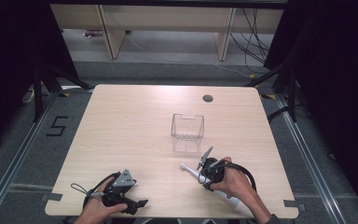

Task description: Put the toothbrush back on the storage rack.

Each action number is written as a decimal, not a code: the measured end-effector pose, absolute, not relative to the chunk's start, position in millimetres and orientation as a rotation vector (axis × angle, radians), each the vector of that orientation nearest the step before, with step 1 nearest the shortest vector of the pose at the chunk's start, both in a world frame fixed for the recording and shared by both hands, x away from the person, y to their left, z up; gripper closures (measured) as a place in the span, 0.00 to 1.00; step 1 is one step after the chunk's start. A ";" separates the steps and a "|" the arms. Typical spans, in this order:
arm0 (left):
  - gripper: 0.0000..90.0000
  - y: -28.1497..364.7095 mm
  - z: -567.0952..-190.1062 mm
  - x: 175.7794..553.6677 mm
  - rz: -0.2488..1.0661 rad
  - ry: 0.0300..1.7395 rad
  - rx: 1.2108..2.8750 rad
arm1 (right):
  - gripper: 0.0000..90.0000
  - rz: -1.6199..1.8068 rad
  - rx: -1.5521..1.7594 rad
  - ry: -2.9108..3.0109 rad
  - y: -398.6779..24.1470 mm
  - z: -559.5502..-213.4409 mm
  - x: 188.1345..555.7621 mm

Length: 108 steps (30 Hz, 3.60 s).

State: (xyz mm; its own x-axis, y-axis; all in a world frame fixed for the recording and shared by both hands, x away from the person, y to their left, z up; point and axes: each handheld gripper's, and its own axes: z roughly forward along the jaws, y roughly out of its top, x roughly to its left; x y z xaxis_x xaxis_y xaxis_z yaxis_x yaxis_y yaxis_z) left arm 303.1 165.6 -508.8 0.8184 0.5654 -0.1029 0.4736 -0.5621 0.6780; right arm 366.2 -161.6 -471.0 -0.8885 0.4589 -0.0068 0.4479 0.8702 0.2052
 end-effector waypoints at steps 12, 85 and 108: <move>0.17 166.0 -508.5 303.3 0.171 0.757 2.270 | 0.72 0.165 0.680 3.013 -153.5 -471.4 370.5; 0.17 165.8 -508.4 302.9 0.176 0.754 2.269 | 0.74 0.892 0.871 2.738 -222.9 -398.7 376.1; 0.17 165.9 -509.2 303.5 0.167 0.765 2.266 | 0.74 1.192 0.895 2.557 -236.6 -386.1 396.8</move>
